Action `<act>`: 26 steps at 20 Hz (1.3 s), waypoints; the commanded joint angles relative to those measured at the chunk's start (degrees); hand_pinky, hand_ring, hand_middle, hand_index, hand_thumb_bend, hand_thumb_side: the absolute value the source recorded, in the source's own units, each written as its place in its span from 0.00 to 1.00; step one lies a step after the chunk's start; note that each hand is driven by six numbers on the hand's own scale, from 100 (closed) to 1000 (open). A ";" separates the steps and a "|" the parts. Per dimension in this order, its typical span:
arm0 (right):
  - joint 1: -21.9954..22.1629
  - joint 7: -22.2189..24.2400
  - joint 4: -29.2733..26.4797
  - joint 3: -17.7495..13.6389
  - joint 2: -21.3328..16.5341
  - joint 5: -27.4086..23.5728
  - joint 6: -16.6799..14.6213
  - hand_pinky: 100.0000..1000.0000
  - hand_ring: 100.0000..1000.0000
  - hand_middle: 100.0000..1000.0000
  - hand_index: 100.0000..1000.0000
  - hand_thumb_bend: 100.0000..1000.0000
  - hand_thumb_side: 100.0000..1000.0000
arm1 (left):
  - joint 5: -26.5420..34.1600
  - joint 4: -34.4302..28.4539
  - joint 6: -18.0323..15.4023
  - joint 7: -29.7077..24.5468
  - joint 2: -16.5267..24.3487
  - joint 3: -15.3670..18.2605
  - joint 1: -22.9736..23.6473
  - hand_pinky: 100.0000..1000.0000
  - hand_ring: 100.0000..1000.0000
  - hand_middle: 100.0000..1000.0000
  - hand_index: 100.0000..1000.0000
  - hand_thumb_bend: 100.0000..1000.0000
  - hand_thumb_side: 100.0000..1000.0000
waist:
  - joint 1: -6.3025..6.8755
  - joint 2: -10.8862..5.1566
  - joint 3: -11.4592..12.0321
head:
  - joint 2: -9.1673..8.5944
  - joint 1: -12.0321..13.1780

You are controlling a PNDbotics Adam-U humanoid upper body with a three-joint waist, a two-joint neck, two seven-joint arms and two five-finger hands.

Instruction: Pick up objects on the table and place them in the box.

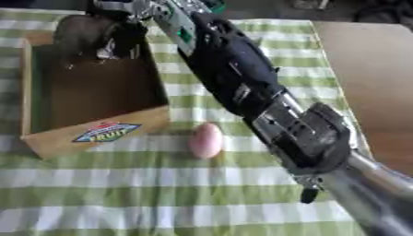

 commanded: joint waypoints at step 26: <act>0.67 -1.96 2.85 -3.14 3.19 9.93 -2.35 0.69 0.83 0.74 0.91 0.31 0.62 | 0.39 -1.11 0.94 -1.26 0.04 -0.29 -1.29 0.42 0.64 0.61 0.74 0.00 0.93 | 0.02 -0.35 0.66 | -1.14 0.45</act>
